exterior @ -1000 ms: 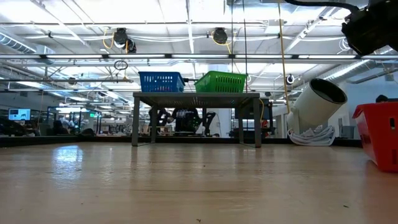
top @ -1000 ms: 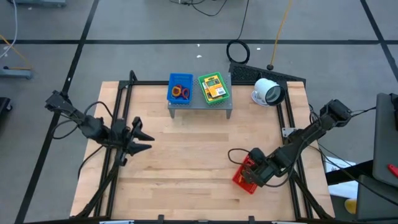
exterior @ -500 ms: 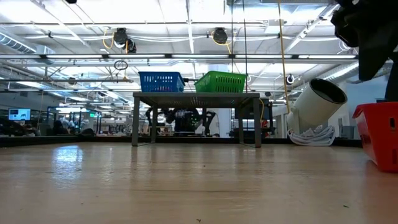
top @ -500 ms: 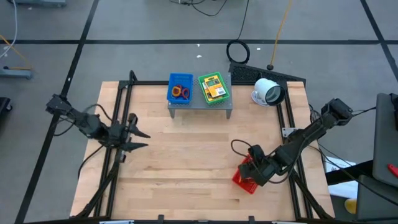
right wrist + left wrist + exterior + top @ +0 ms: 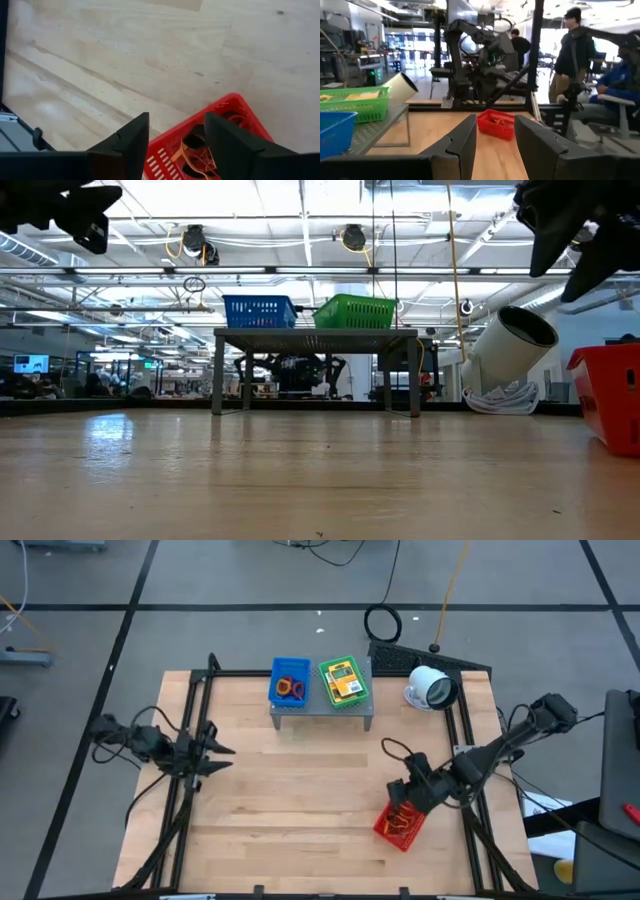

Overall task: Pick & Place Office Desk Supplies
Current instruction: Put the red bin on the shelf

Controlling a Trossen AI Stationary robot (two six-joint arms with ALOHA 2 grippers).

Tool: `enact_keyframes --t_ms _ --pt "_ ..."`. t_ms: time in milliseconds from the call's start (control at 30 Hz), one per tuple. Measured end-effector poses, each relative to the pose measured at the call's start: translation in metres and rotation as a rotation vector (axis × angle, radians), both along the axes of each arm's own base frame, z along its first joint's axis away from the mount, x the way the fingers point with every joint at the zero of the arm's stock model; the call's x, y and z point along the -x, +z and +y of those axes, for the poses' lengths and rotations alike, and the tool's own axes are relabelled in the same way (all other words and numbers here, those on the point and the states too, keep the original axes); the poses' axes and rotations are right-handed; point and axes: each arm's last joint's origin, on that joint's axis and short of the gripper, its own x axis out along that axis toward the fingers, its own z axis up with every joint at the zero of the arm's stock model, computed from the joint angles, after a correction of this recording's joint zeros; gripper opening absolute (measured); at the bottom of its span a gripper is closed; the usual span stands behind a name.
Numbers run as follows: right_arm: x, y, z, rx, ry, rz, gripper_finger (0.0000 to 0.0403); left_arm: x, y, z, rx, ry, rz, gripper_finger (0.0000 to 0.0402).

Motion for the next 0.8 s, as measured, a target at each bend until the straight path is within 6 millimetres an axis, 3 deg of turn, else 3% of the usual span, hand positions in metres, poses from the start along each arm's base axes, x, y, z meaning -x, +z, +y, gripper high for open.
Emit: enact_keyframes --t_ms 133,500,800 --pt "-0.005 0.004 -0.009 -0.025 0.025 -0.006 0.0174 -0.005 -0.011 0.002 0.019 0.051 0.047 0.0141" --pt "-0.013 0.004 -0.025 0.035 0.065 -0.009 0.0173 -0.004 -0.009 0.005 0.142 0.081 0.040 0.0141" --pt "-0.016 0.004 -0.033 0.099 0.124 -0.001 0.0173 -0.004 -0.009 0.005 0.138 0.082 0.039 0.0141"
